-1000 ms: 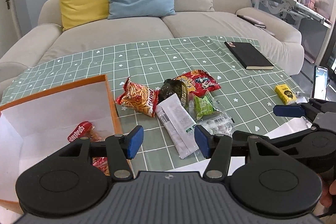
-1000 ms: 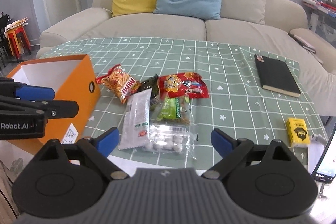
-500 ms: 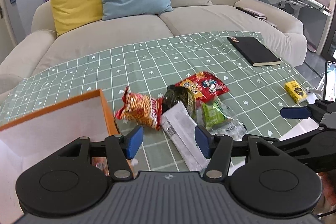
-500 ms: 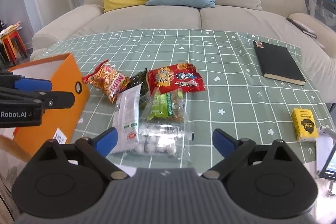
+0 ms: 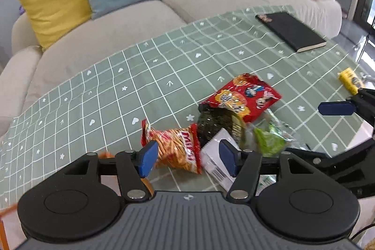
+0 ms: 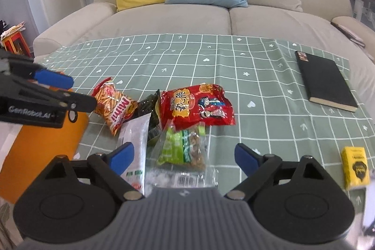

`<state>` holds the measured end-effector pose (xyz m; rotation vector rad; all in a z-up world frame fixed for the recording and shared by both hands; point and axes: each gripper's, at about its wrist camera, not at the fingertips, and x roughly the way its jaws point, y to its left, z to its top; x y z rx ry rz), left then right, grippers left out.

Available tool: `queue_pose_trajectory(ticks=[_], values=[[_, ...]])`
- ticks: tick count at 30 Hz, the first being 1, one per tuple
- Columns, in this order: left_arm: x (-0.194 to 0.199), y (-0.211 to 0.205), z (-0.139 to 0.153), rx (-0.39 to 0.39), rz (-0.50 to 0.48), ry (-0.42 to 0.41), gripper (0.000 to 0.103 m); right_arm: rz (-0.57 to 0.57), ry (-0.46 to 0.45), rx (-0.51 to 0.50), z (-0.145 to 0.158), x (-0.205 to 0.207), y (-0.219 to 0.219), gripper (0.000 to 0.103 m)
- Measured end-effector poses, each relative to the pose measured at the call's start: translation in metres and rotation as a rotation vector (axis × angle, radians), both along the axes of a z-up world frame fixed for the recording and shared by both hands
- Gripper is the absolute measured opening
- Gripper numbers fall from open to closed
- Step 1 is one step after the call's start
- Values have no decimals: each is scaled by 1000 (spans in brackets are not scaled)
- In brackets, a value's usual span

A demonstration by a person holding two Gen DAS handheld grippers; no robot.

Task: Organize snacks
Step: 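Withdraw both tools from the box back toward the remaining snacks, then grasp the Mimi stick-snack bag with the left gripper while the right grasps the green raisin bag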

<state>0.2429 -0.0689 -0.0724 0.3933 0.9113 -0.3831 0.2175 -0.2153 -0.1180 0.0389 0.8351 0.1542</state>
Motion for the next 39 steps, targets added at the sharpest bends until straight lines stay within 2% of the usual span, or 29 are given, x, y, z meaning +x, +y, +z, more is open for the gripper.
queue_pose_trajectory(ticks=[4,6,9,11,15,19,21,23,25,26,28,29,30,34,39], values=[[37,-3,-8,49,33,59,75,3,20,0,-8,17,0,86],[57,-5,-17,87,36,153,77,-1,36,12,-13,23,-1,86],[77,0,-31,90,76,250,77,-13,63,31,-21,31,-4,85],[86,1,-38,85,106,282,77,-18,78,36,-25,35,-5,81],[95,3,-52,121,139,332,77,-29,96,51,-33,40,-7,81],[97,2,-55,124,153,339,79,-40,123,79,-41,45,-9,81],[96,1,-57,129,158,345,82,-41,135,87,-44,47,-8,75],[95,-3,-61,144,156,359,86,-43,146,94,-47,48,-8,66],[98,-7,-64,150,154,343,85,-48,159,100,-50,49,-8,59],[97,-7,-64,148,156,335,82,-48,161,111,-50,49,-9,53],[94,-9,-62,137,151,321,72,-47,160,115,-49,48,-9,50],[93,-10,-61,124,144,322,63,-43,159,109,-48,48,-9,49],[91,-12,-59,126,147,316,60,-40,159,107,-48,48,-8,49],[84,-14,-56,119,164,285,53,-43,155,115,-45,45,-10,48],[68,-10,-47,41,184,255,50,-43,138,122,-37,37,-15,47]])
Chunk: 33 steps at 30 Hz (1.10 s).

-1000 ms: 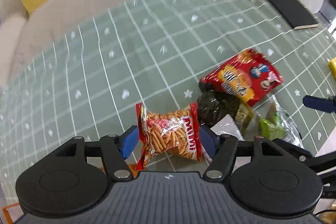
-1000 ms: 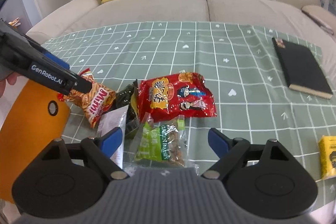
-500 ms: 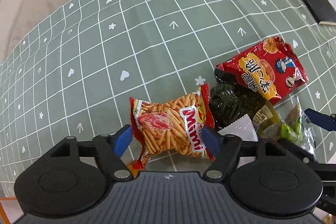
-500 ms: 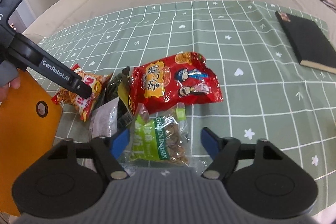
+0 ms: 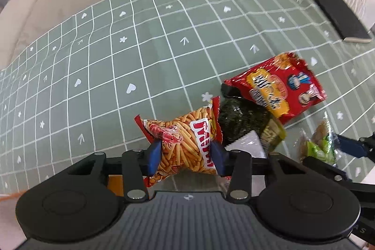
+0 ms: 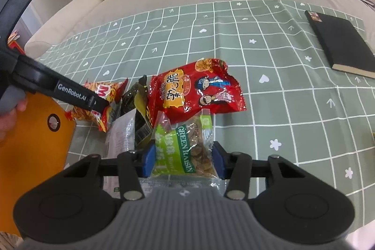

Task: Organize snacks
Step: 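Grasp the Mimi stick-snack bag with the left gripper while the right grasps the green raisin bag, then carry the Mimi bag and raisin bag together over the orange box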

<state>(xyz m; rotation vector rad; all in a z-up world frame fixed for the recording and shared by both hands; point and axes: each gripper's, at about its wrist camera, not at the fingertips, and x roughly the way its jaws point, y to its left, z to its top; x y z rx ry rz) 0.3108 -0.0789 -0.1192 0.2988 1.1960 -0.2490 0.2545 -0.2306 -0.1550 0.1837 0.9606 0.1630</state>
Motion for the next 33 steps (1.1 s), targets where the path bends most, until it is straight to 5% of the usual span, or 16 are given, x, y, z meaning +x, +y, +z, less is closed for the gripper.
queue_pose_trajectory(ticks=[24,33], values=[[-122,21,107,-247,32,-302,50,62,-121,-55,74,-78,16,47],[-166,51,125,-304,82,-341,50,110,-154,-65,93,-105,37,47]])
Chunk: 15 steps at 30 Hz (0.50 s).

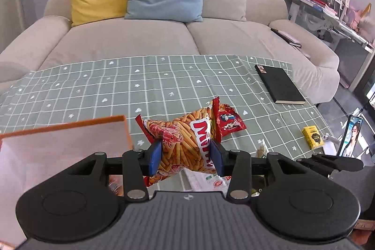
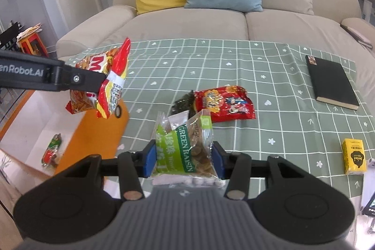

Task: Organize snacks
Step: 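Carry the Mimi bag and raisin bag together over the orange box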

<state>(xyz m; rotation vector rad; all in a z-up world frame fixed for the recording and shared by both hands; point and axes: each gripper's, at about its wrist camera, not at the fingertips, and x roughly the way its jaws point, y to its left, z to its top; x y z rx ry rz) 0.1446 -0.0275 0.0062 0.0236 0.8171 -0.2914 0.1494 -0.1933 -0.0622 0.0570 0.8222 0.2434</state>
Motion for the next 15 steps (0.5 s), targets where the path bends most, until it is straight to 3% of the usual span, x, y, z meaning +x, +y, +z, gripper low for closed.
queue_pose_trajectory(ticks=[15], values=[[-40,76,-1,-51,146,19,50,135,-55,5,33,-26,54,47]])
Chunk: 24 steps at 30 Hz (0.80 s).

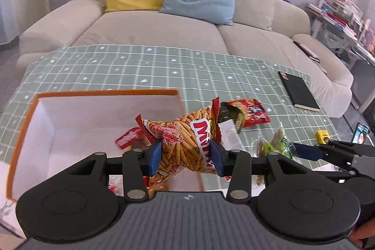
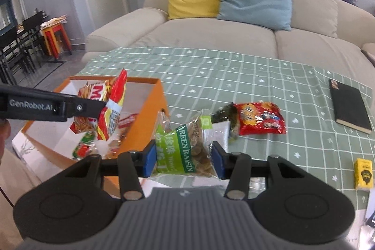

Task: Organize snacks
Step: 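Carry the Mimi bag and raisin bag together over the orange box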

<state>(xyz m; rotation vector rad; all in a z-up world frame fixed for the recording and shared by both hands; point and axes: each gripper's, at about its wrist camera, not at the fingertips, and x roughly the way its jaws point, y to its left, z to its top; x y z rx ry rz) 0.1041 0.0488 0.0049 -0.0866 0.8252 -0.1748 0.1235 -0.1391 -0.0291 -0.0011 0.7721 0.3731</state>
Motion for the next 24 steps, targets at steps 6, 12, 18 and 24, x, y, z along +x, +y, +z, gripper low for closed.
queue_pose_trajectory(ticks=[6,12,18,24], values=[[0,29,0,10,50,13,50,81,-11,10,9,-1,33,47],[3,54,-3,72,115,26,50,184,-29,3,14,5,72,47],[8,73,-17,125,147,66,50,264,11,-16,3,21,109,47],[19,87,-36,137,171,111,49,317,46,-46,-13,39,141,47]])
